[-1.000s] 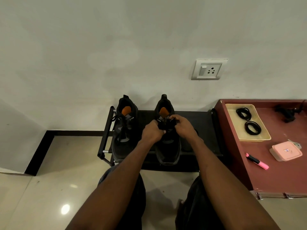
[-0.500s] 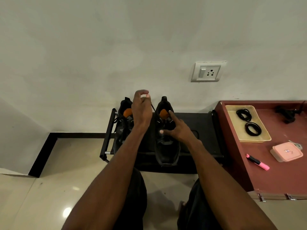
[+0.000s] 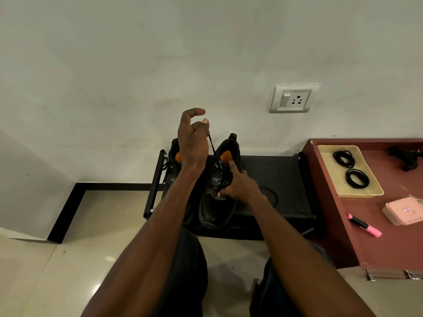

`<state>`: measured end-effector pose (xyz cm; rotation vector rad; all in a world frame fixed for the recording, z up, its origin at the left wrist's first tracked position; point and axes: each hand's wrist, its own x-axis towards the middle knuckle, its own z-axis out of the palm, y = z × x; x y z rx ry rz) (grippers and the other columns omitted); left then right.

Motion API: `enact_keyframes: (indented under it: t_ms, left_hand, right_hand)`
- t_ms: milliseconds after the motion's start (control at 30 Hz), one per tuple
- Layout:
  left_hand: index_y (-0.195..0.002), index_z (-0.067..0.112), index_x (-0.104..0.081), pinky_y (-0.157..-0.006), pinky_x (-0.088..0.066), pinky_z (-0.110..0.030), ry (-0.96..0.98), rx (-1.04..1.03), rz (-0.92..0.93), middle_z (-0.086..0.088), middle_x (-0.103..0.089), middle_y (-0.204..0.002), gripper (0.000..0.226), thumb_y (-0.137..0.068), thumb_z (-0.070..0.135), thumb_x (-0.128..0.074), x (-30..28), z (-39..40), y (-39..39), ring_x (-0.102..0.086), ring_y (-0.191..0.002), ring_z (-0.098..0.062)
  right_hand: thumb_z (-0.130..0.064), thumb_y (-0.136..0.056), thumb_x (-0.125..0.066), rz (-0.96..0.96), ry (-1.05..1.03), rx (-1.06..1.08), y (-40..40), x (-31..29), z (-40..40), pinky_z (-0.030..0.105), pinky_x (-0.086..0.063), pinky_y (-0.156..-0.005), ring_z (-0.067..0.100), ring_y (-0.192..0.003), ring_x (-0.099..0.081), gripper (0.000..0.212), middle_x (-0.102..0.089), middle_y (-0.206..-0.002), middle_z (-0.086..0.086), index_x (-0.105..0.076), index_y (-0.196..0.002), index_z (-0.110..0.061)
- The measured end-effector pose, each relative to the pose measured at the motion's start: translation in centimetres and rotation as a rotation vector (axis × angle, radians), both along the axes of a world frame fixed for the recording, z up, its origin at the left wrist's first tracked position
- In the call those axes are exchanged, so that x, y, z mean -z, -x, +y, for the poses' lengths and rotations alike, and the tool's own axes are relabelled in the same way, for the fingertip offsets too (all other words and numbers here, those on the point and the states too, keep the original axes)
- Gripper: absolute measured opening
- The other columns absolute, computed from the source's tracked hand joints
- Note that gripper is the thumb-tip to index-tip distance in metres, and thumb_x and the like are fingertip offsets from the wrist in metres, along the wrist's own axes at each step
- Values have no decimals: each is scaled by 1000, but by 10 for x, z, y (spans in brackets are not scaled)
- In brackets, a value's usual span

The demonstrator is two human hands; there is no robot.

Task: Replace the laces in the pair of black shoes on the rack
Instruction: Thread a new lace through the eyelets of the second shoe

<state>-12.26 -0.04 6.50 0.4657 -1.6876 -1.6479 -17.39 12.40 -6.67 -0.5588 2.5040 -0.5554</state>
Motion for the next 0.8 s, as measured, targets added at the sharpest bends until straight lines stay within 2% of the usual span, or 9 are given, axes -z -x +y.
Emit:
enact_keyframes:
  t_ms: [100, 200, 300, 400, 467, 600, 667, 733, 800]
  left_hand:
    - [-107, 14, -58, -54, -32, -24, -35, -15, 41, 14, -33, -48, 16, -95, 4, -52, 2, 2, -4, -30, -51, -11]
    - [-111, 15, -57, -54, -36, -28, -25, -185, -106, 10, -43, -52, 22, -93, 5, -50, 7, -5, -3, -40, -50, -10]
    - [-126, 11, -46, -72, -44, -35, 153, -366, -540, -2, -63, -78, 33, -93, 14, -47, 20, -25, -13, -63, -78, -22]
    - [-136, 5, -36, -99, -34, -46, 592, -370, -993, -21, -53, -124, 61, -83, 22, -62, 52, -35, -25, -47, -117, -39]
    - [-138, 7, -39, -107, -30, -47, 765, -297, -988, -20, -42, -136, 71, -73, 17, -66, 69, -33, -27, -37, -127, -39]
    - [-142, 13, -47, -108, -43, -47, 522, 293, -794, -10, -58, -132, 61, -83, 8, -62, 95, -23, -18, -53, -124, -31]
    - [-143, 15, -46, -100, -48, -40, 476, 434, -843, -6, -66, -118, 53, -93, 17, -63, 105, -20, -20, -60, -112, -24]
    - [-131, 12, -56, -78, -48, -29, 443, 415, -861, -4, -64, -98, 35, -97, 21, -61, 114, -21, -23, -61, -93, -20]
    - [-108, 10, -65, -76, -46, -27, 491, 394, -868, -6, -60, -101, 16, -98, 22, -62, 123, -24, -24, -60, -93, -22]
  right_hand:
    - [-38, -73, -81, -52, 41, 42, 1, -2, 2, 54, -45, -104, 46, -120, -53, 120, -35, -146, 25, 7, -155, -43]
    - [-35, -75, -79, -119, 105, 103, 2, -4, 9, 53, -48, -101, 46, -118, -53, 116, -33, -146, 22, 6, -153, -49]
    - [-32, -76, -77, -111, 184, 92, 2, -10, 17, 54, -50, -97, 45, -108, -57, 118, -38, -138, 21, 12, -149, -58]
    - [-26, -72, -74, -69, 256, 37, 1, -14, 21, 54, -53, -91, 39, -94, -63, 123, -51, -125, 18, 18, -143, -65]
    - [-18, -74, -74, -131, 296, 44, 2, -17, 21, 47, -55, -86, 32, -89, -66, 121, -58, -116, 13, 14, -151, -54]
    - [-5, -83, -70, -179, 286, 61, 6, -17, 22, 38, -53, -75, 25, -87, -64, 94, -60, -89, 5, -15, -156, -25]
    - [-9, -89, -66, -145, 284, 84, 8, -16, 23, 37, -51, -75, 23, -85, -62, 56, -59, -86, 1, -43, -140, -18]
    - [-16, -96, -61, -146, 298, 133, 11, -17, 25, 35, -50, -71, 18, -76, -60, 15, -61, -81, 0, -63, -111, -15]
    - [-19, -99, -57, -166, 334, 182, 14, -18, 28, 31, -45, -62, 14, -62, -54, 18, -60, -70, -1, -69, -88, -14]
